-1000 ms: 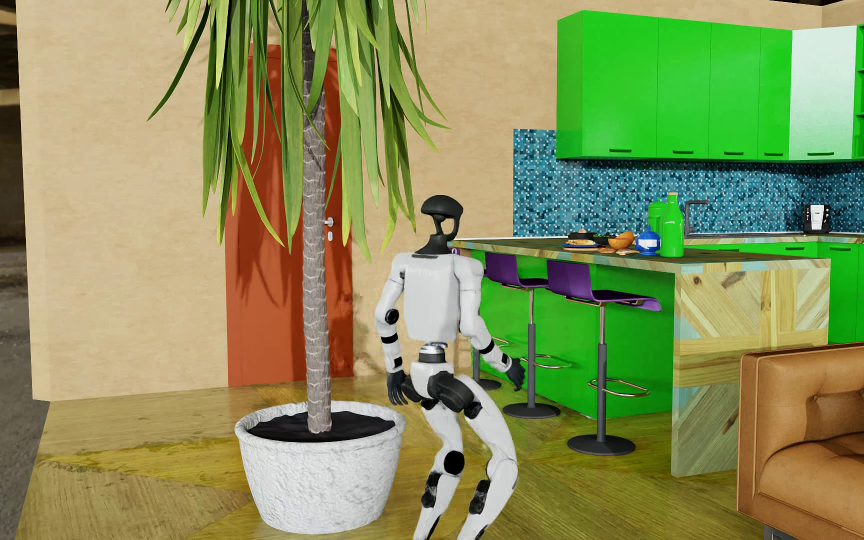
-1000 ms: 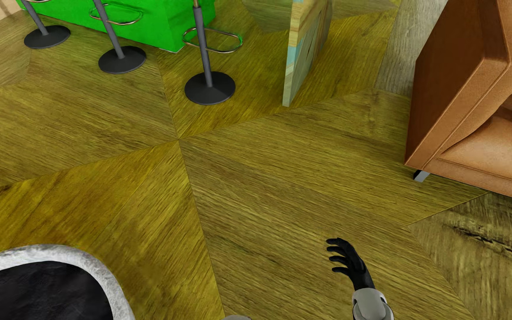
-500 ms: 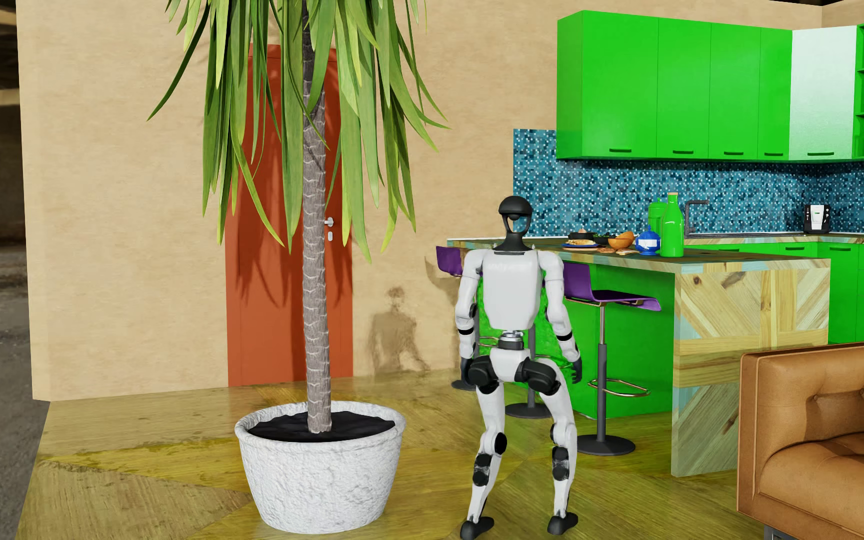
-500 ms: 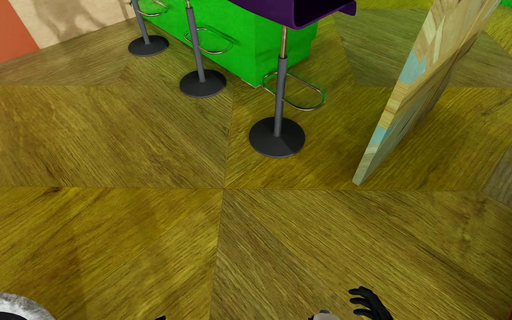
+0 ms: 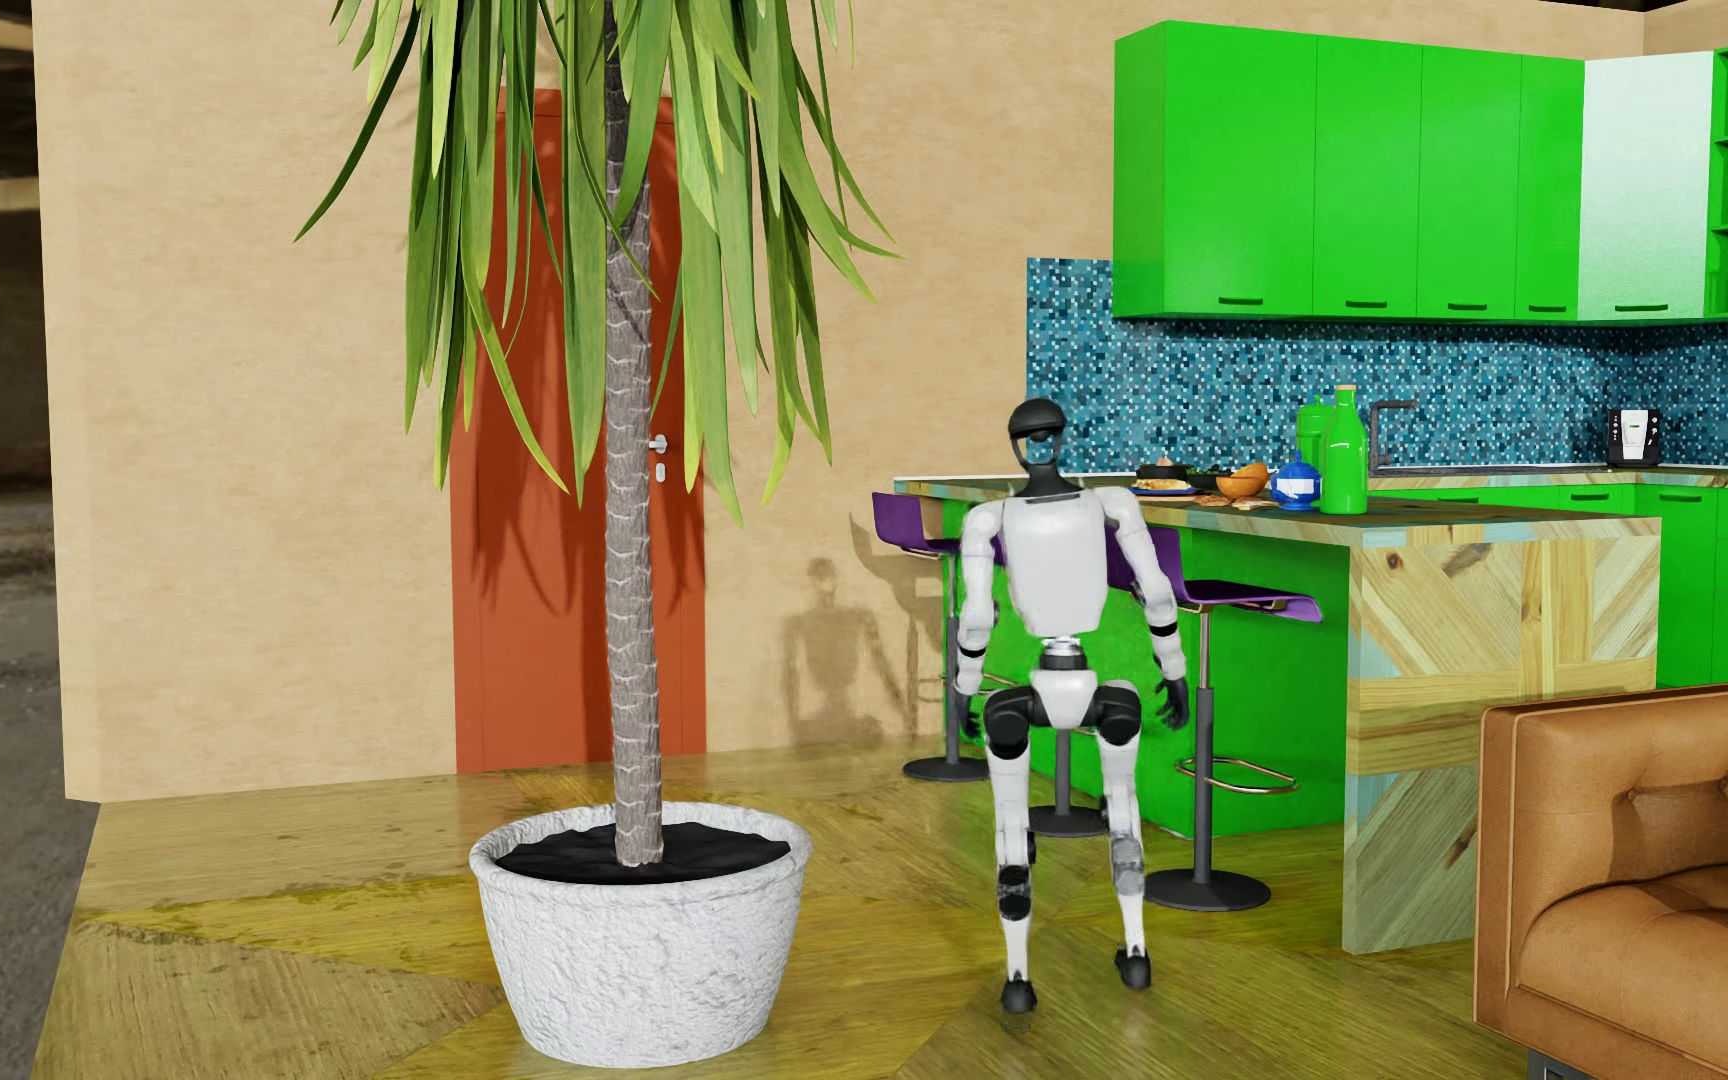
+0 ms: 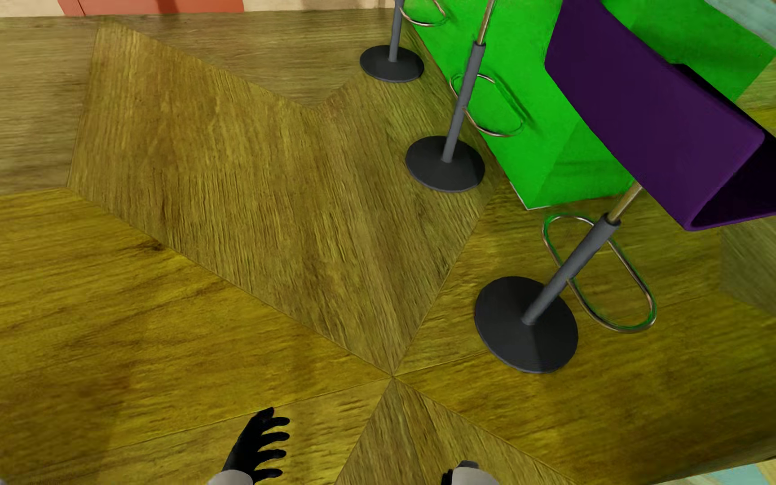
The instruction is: Circle the plant
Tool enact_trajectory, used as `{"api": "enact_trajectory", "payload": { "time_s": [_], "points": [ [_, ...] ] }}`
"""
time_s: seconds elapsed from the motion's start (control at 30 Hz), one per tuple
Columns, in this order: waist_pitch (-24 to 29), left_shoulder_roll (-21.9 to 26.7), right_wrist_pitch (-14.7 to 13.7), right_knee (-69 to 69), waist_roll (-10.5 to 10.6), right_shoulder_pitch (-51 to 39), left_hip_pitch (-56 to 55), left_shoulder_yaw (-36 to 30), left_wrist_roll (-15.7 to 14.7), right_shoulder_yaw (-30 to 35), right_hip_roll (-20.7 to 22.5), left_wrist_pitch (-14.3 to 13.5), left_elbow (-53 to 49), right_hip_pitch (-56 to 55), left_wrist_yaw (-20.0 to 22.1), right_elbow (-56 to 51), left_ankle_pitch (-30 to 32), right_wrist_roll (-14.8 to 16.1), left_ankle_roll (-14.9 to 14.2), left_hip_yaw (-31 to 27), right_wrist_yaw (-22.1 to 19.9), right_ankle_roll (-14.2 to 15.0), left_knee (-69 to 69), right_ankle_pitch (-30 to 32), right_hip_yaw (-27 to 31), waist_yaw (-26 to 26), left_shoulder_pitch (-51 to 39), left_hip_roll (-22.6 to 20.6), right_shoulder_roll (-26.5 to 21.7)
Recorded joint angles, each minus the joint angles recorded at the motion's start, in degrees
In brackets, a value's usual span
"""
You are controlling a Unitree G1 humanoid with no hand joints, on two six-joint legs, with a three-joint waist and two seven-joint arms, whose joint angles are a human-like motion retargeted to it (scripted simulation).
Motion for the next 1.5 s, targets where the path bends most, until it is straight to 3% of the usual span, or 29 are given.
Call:
{"api": "enact_trajectory", "payload": {
  "time_s": [0.03, 0.07, 0.13, 0.17, 0.23, 0.33, 0.4, 0.43, 0.5, 0.53, 0.57, 0.63, 0.67, 0.7, 0.73, 0.77, 0.8, 0.93, 1.0, 1.07, 1.1, 1.17, 1.23, 1.3, 1.37, 1.4, 1.43, 1.47, 1.5],
  "points": [
    [1.21, -0.32, 0.55, 0.05, 2.78, -3.03, -3.77, -0.76, 0.12, 0.36, -0.49, -1.96, 2.14, 3.41, -2.98, -1.8, 5.36, 2.01, 1.48, 2.8, -1.95, -5.46, 7.58, -2.99, -3.32, 1.19, 0.96, 2.89, -0.94],
    [2.29, 0.23, 0.34, -0.64, 5.4, -7.0, -6.67, 0.44, 0.22, 0.35, -1.04, -3.86, 3.05, 7.09, -6.25, -4.17, 7.6, 3.87, 1.44, 6.63, -4.7, -6.13, 9.08, -5.43, -5.32, 4.27, 5.18, 5.71, -0.81],
    [2.15, 3.12, -1.59, -1.66, 10.32, -14.23, -11.04, 1.93, 0.76, 3.8, -2.84, -3.51, 1.28, 14.21, -7.78, -7.81, 4.71, 6.1, -1.23, 8.41, -10.72, -4.36, 1.67, -9.51, -8.6, 12.2, 11.7, 6.45, 2.22],
    [1.12, 3.87, -3.65, 6.84, 12.12, -17.53, -10.53, -0.14, 1.23, 5.32, -3.84, -3.09, 2.64, 12.81, -5.35, -7.62, 1.78, 5.9, 1.35, 7.76, -12.32, -2.67, -3.23, -7.36, -7.16, 13.24, 15.09, 6.1, 5.71],
    [-0.42, 4.35, -7.65, 18.89, 10.7, -14.7, -5.15, -3.17, 0.7, 7.51, -0.11, -0.98, 10.35, 4.67, 0.39, -5.03, -1.57, 3.54, 1.44, 5.17, -10.87, 0.08, -5.77, 1.02, 1.64, 8.95, 15.72, 2.56, 8.18],
    [0.24, -0.03, -9.16, 3.95, 5.02, -5.96, -0.35, -1.34, -4.17, 2.57, -0.35, 4.23, 0.2, -1.8, 5.98, -3.47, -2.18, -0.33, 0.87, 2.77, -4.01, 1.62, -0.46, -1.87, 1.22, 3.22, 8.01, -1.46, 2.39],
    [-0.17, -0.12, -7.01, 3.59, 7.78, -6.26, -8.53, -1.0, -6.42, 0.38, -0.63, 2.49, 3.22, 4.63, 1.7, 0.7, 11.83, 0.65, 0.9, 5.21, -3.45, -8.9, 16.2, -7.41, -3.25, 6.02, 5.55, 1.92, -2.86],
    [-0.52, 0.92, -3.71, 1.19, 8.84, -6.18, -11.5, -1.07, -6.65, 0.95, -1.47, 1.76, 3.39, 9.12, -1.15, -2.61, 12.7, 2.46, 0.87, 7.36, -4.88, -6.14, 15.81, -9.13, -5.8, 7.6, 5.57, 4.16, -1.11],
    [-2.36, 2.28, 0.55, -1.48, 10.03, -11.68, -15.22, 1.17, -4.74, 4.27, -1.55, 0.26, 0.1, 14.99, -4.37, -6.24, 6.95, 6.14, -0.79, 7.92, -7.62, -5.63, 5.81, -11.23, -7.35, 10.24, 9.92, 6.42, 3.6],
    [-2.76, 2.83, -0.58, 3.25, 10.75, -16.12, -13.77, -0.56, -3.04, 4.05, 0.05, -1.55, 4.23, 13.77, -4.6, -3.86, 5.67, 7.46, -2.11, 5.9, -7.69, -4.63, -0.37, -8.53, -3.32, 9.04, 12.1, 6.6, 5.36],
    [-1.45, 2.64, -2.98, 10.23, 10.35, -17.59, -9.27, -5.59, -1.25, 3.3, 1.47, -2.32, 9.17, 11.18, -4.21, -2.25, 2.15, 8.27, 1.5, 6.68, -7.09, -3.38, -3.96, -2.78, 0.88, 6.03, 11.03, 5.9, 7.45],
    [3.52, 3.08, -4.33, 6.51, 6.89, -12.9, -6.61, -5.06, 3.53, 2.73, 4.19, 0.61, 4.1, 5.35, -1.58, -3.77, 4.78, 6.84, -0.74, 8.29, -4.23, -2.95, -1.05, -3.86, 1.38, -0.48, 6.63, 5.22, 3.32],
    [4.99, 1.26, -4.01, -1.17, 4.45, -11.29, -9.49, -0.99, 5.49, -0.15, 5.66, 1.54, -0.29, 3.76, 0.27, -1.05, 12.43, 5.24, -3.25, 8.97, -2.8, -3.83, 7.1, 0.3, 0.53, -3.34, 5.64, 5.12, 2.19],
    [4.99, 0.57, -2.68, -1.68, 4.68, -8.92, -13.2, -1.59, 6.72, -1.69, 6.38, 0.65, -0.72, 5.49, 1.42, -0.3, 20.01, 3.76, -4.79, 6.9, -2.32, -9.32, 12.56, -1.01, 0.12, -3.45, 5.49, 4.9, 0.31],
    [5.51, 1.26, -0.54, -2.11, 4.66, -7.31, -15.74, -1.12, 7.4, -2.79, 6.13, -1.12, 0.69, 7.92, 1.19, -1.99, 19.73, 2.62, -4.31, 4.73, -2.47, -12.55, 11.32, -3.29, -0.51, -2.72, 5.43, 4.5, -0.05],
    [6.23, 0.45, 1.3, 0.95, 5.38, -6.84, -17.71, 1.64, 8.35, -1.44, 5.66, -2.65, 0.76, 8.69, 0.05, -4.62, 14.93, 1.95, 3.42, 2.17, -3.17, -10.3, 1.42, -2.66, -1.84, -2.3, 5.4, 6.09, 1.36],
    [5.5, 1.61, 2.35, 8.02, 4.99, -8.66, -16.46, 0.49, 9.57, 1.34, 5.34, -4.34, 3.94, 5.98, -1.14, -4.36, 12.65, 1.38, -3.81, 1.56, -3.64, -6.67, -7.51, 0.64, -1.58, -2.48, 5.25, 8.21, 4.43],
    [3.66, 1.3, 0.76, 5.35, 1.59, -10.55, -8.46, -2.04, 4.39, -0.3, 4.98, -9.26, 2.4, 0.42, -2.72, -5.13, 10.79, 3.28, -2.39, 4.19, 0.35, 1.3, -10.87, -7.48, -0.09, -6.42, 5.88, 5.84, 3.77],
    [2.88, 1.17, -4.12, -7.59, -0.06, -10.11, -12.51, -2.15, 1.26, -0.88, 3.24, -9.83, -3.54, 2.32, -3.31, -1.82, 18.66, 3.99, -2.33, 5.63, 1.74, 0.44, 1.0, 5.07, -1.28, -3.88, 6.76, 4.0, 1.77],
    [0.28, 1.64, -6.37, -10.55, 5.06, -8.34, -17.72, -2.56, -0.13, 0.94, 4.3, -8.95, -1.2, 4.51, -5.15, -3.85, 18.5, 5.67, -4.52, 3.38, -0.69, -13.63, 5.26, 10.27, -2.96, -1.27, 6.87, 4.14, 0.68],
    [-0.85, 3.15, -6.44, -8.32, 7.32, -9.06, -16.36, -0.48, 0.16, 2.22, 4.38, -7.5, 2.61, 3.98, -6.19, -5.47, 13.36, 6.13, -4.46, 2.0, -2.07, -15.5, -3.87, 8.46, -3.54, -2.76, 6.64, 6.2, 2.88],
    [-2.17, 4.05, -6.03, -4.38, 8.99, -8.64, -14.4, 0.03, 0.46, 4.52, 4.62, -2.4, 4.73, 3.02, -5.31, -4.46, 15.93, 4.36, -4.54, 3.51, -2.74, -11.65, -9.08, 0.24, -1.65, -3.76, 4.96, 7.74, 3.86],
    [-2.15, 2.73, -1.75, -6.39, 8.32, -5.52, -12.57, 0.69, -0.2, 1.4, 4.09, 0.85, 1.92, 4.46, -5.16, -4.45, 17.2, 0.94, -4.47, 3.83, -0.21, -5.17, -11.93, 2.47, -0.29, -3.36, 4.85, 6.83, 2.42],
    [-1.69, 1.94, 1.71, -8.15, 6.9, -5.54, -10.76, 0.22, -0.91, 0.53, 3.93, 0.27, 2.65, 5.62, -5.45, -4.31, 18.61, 0.28, -4.88, 3.96, 2.07, -5.85, -15.36, 1.72, -0.39, -4.15, 6.47, 6.7, 2.33],
    [-0.39, 2.13, 1.64, -12.41, 6.21, -5.53, -9.94, -0.8, -1.53, 0.8, 4.89, -1.65, 3.3, 7.88, -5.61, -4.06, 15.95, 2.51, -4.26, 4.15, 3.28, -11.05, -15.7, 7.54, -0.38, -3.87, 4.96, 7.25, 1.86],
    [-0.49, 2.59, 0.99, -13.46, 6.32, -5.5, -10.5, 0.14, -1.54, 1.85, 4.98, -3.02, 2.73, 7.91, -5.84, -3.79, 12.82, 3.94, -0.07, 3.9, 3.05, -10.94, -13.83, 9.47, -0.21, -4.34, 4.99, 6.88, 1.14],
    [-0.35, 3.09, 0.88, -13.86, 6.93, -4.99, -10.58, 0.39, -1.12, 2.13, 4.82, -4.43, 1.76, 8.18, -5.66, -5.35, 10.55, 5.17, -0.25, 3.66, 2.37, -8.14, -12.95, 9.68, -0.4, -5.47, 6.21, 6.96, 0.85],
    [-0.25, 4.67, 0.91, -12.04, 6.69, -4.58, -9.79, 1.13, -0.25, 1.09, 4.43, -5.41, 3.4, 7.75, -5.55, -5.87, 12.89, 6.07, -8.48, 4.07, 1.27, -6.84, -14.29, 5.76, -0.15, -5.87, 5.89, 7.42, 2.67],
    [-0.6, 4.4, 1.5, -10.16, 6.71, -5.69, -9.26, 2.05, 0.84, 0.77, 4.44, -5.36, 3.61, 6.95, -4.86, -4.94, 17.5, 6.37, -4.48, 4.53, 0.61, -6.84, -16.29, 0.85, -0.22, -5.49, 5.57, 7.52, 4.73]
  ]
}}
